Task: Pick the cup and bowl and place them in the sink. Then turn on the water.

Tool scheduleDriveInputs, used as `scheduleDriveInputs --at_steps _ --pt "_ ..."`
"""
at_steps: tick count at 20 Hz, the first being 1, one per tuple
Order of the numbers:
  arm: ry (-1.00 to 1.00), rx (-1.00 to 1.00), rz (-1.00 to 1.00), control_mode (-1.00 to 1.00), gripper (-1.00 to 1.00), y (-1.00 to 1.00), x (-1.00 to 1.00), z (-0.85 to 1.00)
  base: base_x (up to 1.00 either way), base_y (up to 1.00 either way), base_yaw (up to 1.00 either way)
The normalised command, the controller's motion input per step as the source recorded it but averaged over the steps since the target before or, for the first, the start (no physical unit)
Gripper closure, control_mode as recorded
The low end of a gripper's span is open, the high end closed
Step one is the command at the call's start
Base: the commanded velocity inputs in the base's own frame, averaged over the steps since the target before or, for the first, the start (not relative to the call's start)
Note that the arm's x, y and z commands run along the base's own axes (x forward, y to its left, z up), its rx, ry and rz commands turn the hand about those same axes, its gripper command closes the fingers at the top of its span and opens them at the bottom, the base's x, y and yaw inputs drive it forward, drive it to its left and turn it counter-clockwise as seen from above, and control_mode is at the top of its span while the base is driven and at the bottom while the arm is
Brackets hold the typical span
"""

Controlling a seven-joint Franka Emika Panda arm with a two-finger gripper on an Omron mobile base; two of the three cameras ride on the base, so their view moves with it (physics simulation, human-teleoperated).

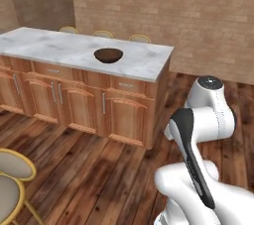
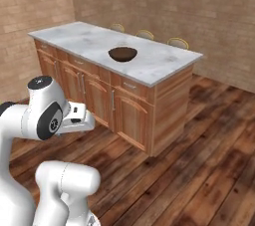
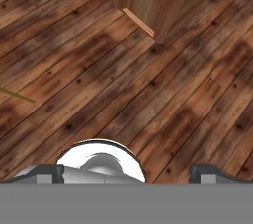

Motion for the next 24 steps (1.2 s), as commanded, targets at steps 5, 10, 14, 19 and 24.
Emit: scheduleDriveInputs --at_steps 5,10,14,19,24 --pt "0.0 0.0 0.0 1.0 -1.0 0.0 0.0 0.0 0.75 0.08 0.09" --pt "0.0 0.0 0.0 1.0 -1.0 0.0 0.0 0.0 0.75 0.1 0.05" --pt "0.0 0.0 0.0 1.0 -1.0 0.0 0.0 0.0 0.75 0.11 0.01" --pt "0.0 0.0 0.0 1.0 -1.0 0.0 0.0 0.0 0.75 0.14 0.0" --pt "0.0 0.0 0.0 1.0 -1.0 0.0 0.0 0.0 0.75 0.18 0.0"
